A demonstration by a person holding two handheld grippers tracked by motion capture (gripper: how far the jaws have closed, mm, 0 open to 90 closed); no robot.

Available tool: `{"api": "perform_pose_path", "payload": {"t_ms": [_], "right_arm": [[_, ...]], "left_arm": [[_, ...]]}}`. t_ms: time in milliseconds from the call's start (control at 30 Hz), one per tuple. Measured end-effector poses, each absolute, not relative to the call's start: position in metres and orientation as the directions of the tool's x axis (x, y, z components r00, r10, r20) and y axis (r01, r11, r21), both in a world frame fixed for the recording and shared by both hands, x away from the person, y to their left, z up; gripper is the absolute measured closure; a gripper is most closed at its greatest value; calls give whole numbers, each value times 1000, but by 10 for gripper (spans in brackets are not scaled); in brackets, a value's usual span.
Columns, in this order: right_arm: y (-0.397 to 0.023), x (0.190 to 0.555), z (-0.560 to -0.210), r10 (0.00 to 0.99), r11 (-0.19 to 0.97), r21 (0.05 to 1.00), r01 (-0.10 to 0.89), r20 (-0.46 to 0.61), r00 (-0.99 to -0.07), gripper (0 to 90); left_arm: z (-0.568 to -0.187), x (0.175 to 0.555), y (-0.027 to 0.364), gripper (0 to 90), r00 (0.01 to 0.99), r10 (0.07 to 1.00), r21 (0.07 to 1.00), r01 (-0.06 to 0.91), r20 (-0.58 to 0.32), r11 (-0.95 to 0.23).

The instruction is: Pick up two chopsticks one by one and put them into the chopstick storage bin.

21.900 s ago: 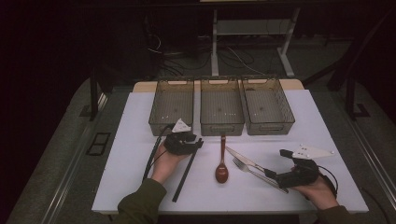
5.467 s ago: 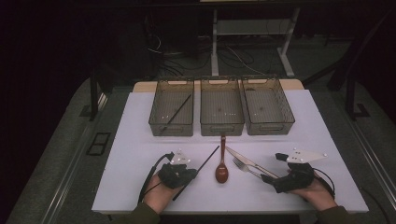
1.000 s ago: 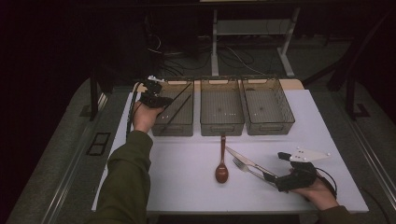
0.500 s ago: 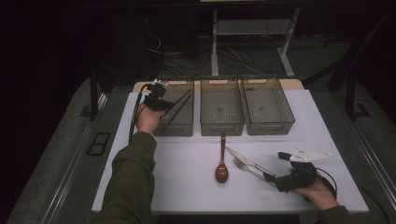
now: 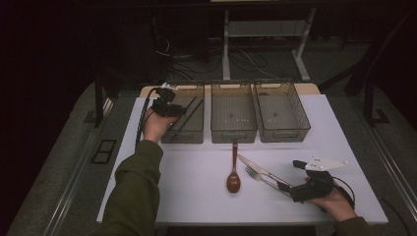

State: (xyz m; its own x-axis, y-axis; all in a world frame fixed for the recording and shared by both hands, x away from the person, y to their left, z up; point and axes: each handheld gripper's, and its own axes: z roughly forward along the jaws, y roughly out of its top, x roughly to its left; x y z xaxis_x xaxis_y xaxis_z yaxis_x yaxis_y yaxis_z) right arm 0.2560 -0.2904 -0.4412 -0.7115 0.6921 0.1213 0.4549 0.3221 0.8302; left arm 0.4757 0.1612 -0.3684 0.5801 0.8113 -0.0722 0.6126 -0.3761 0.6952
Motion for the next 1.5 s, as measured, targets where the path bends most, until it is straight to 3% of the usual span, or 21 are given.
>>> {"api": "perform_pose_path", "payload": {"t_ms": [367, 800, 1500], "right_arm": [[-290, 256, -442, 693, 324, 829, 456, 120, -711, 2], [-289, 255, -441, 693, 326, 829, 455, 118, -711, 2], [-289, 255, -441, 694, 325, 828, 458, 120, -710, 2]], "left_arm": [[-346, 445, 157, 487, 667, 741, 769, 511, -73, -384], [-335, 391, 148, 383, 761, 646, 833, 394, -59, -388], [-380, 318, 151, 130, 778, 624, 872, 351, -69, -340]]}}
